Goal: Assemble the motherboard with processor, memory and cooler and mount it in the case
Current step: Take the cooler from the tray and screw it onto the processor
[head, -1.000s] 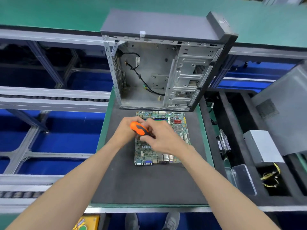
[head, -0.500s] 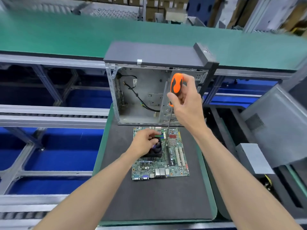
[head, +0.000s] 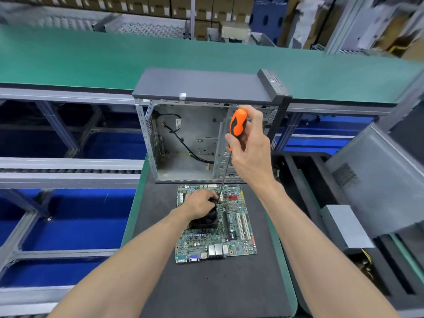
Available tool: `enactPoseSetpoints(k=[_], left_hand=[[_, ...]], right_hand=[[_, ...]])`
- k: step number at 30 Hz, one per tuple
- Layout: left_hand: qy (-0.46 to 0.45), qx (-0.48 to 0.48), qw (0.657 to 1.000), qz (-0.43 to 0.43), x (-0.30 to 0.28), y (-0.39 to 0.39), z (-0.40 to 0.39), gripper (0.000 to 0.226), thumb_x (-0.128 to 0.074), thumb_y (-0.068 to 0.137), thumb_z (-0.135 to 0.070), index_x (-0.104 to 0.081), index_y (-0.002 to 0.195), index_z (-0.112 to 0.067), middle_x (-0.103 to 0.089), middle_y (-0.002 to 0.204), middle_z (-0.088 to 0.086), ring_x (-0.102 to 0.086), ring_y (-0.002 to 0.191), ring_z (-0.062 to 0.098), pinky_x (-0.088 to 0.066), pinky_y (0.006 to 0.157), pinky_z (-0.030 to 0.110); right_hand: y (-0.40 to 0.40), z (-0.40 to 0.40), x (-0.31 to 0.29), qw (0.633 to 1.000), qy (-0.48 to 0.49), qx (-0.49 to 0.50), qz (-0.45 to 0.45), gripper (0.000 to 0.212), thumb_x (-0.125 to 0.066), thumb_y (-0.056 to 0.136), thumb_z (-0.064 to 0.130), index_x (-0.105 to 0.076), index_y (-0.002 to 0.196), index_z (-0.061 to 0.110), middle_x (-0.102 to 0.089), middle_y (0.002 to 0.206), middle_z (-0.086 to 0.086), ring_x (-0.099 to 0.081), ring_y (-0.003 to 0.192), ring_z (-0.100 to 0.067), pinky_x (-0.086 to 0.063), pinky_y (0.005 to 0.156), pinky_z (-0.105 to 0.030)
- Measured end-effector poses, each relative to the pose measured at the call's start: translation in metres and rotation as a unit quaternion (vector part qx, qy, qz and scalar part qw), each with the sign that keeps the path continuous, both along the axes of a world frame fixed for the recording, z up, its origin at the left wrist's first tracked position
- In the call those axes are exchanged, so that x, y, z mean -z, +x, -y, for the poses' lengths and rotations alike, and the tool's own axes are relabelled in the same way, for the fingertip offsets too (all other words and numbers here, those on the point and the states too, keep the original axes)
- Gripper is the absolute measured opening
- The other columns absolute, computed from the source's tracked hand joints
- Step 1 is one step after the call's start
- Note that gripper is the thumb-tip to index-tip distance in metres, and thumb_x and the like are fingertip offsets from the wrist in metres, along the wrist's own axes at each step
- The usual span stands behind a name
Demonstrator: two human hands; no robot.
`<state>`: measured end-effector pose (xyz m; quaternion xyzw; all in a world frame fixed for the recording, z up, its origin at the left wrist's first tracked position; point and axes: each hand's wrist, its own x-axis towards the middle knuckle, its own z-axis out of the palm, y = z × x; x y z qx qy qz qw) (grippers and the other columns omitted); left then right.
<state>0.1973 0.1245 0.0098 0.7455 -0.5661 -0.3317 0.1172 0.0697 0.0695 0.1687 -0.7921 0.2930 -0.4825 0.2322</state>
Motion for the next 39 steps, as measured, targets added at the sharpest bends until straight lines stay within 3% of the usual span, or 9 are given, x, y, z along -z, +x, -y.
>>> enactPoseSetpoints(k=[4,9,18,29,33,36,39], left_hand=[[0.000,-0.012,1.000,0.007,0.006,0.002,0.001,0.030,-0.052,0.095,-0.018,-0.066,0.118,-0.029,-0.054,0.142,-0.011,-0.048,0.127,0.021,-0.031,0.110,0.043],[0.005,-0.003,1.000,0.006,0.009,0.002,0.000,0.027,-0.045,0.097,-0.016,-0.059,0.110,-0.034,-0.052,0.144,-0.010,-0.041,0.131,0.023,-0.024,0.106,0.045],[-0.014,0.023,1.000,-0.003,0.008,0.004,-0.003,0.030,-0.042,0.097,-0.013,-0.059,0.094,-0.038,-0.060,0.126,-0.012,-0.047,0.121,0.020,-0.031,0.105,0.048],[-0.036,0.028,0.999,-0.013,0.007,0.005,-0.006,0.031,-0.045,0.100,-0.013,-0.061,0.092,-0.038,-0.057,0.139,-0.013,-0.042,0.134,0.016,-0.031,0.107,0.049],[-0.037,0.025,0.999,-0.020,0.007,0.004,-0.006,0.032,-0.045,0.098,-0.012,-0.061,0.089,-0.039,-0.060,0.114,-0.018,-0.052,0.121,0.019,-0.036,0.100,0.043],[-0.042,0.018,0.999,-0.015,0.007,0.003,-0.007,0.026,-0.048,0.095,-0.018,-0.061,0.090,-0.039,-0.059,0.129,-0.017,-0.048,0.120,0.015,-0.030,0.103,0.044],[-0.050,0.019,0.998,-0.011,0.008,0.002,-0.009,0.023,-0.048,0.094,-0.020,-0.060,0.089,-0.040,-0.061,0.127,-0.015,-0.047,0.115,0.016,-0.029,0.103,0.045]], right_hand=[[-0.001,0.002,0.002,1.000,0.011,0.007,0.002,0.049,-0.061,0.092,0.015,-0.035,0.132,0.026,-0.049,0.073,-0.003,-0.049,0.058,-0.023,-0.048,0.060,-0.050],[-0.003,0.005,-0.003,1.000,0.022,0.006,0.020,0.048,-0.060,0.092,0.014,-0.036,0.132,0.025,-0.049,0.075,-0.005,-0.049,0.059,-0.028,-0.049,0.060,-0.052],[-0.002,0.005,-0.007,1.000,0.014,0.008,0.010,0.050,-0.061,0.094,0.013,-0.034,0.135,0.024,-0.050,0.075,0.000,-0.051,0.059,-0.023,-0.049,0.060,-0.049],[-0.003,0.005,-0.010,1.000,0.005,0.004,-0.004,0.049,-0.062,0.093,0.013,-0.034,0.131,0.024,-0.049,0.073,0.002,-0.051,0.057,-0.022,-0.050,0.059,-0.049],[-0.006,0.004,-0.013,1.000,0.002,0.012,-0.009,0.048,-0.066,0.089,0.014,-0.035,0.125,0.023,-0.051,0.072,-0.005,-0.052,0.057,-0.026,-0.050,0.059,-0.049],[-0.008,0.007,-0.020,0.998,-0.036,0.023,-0.043,0.056,-0.069,0.084,0.013,-0.034,0.127,0.023,-0.051,0.072,0.000,-0.051,0.052,-0.016,-0.050,0.056,-0.039],[-0.009,0.010,-0.031,0.989,-0.086,0.018,-0.118,0.052,-0.068,0.083,0.015,-0.041,0.127,0.024,-0.051,0.072,-0.003,-0.050,0.054,-0.018,-0.050,0.060,-0.037]])
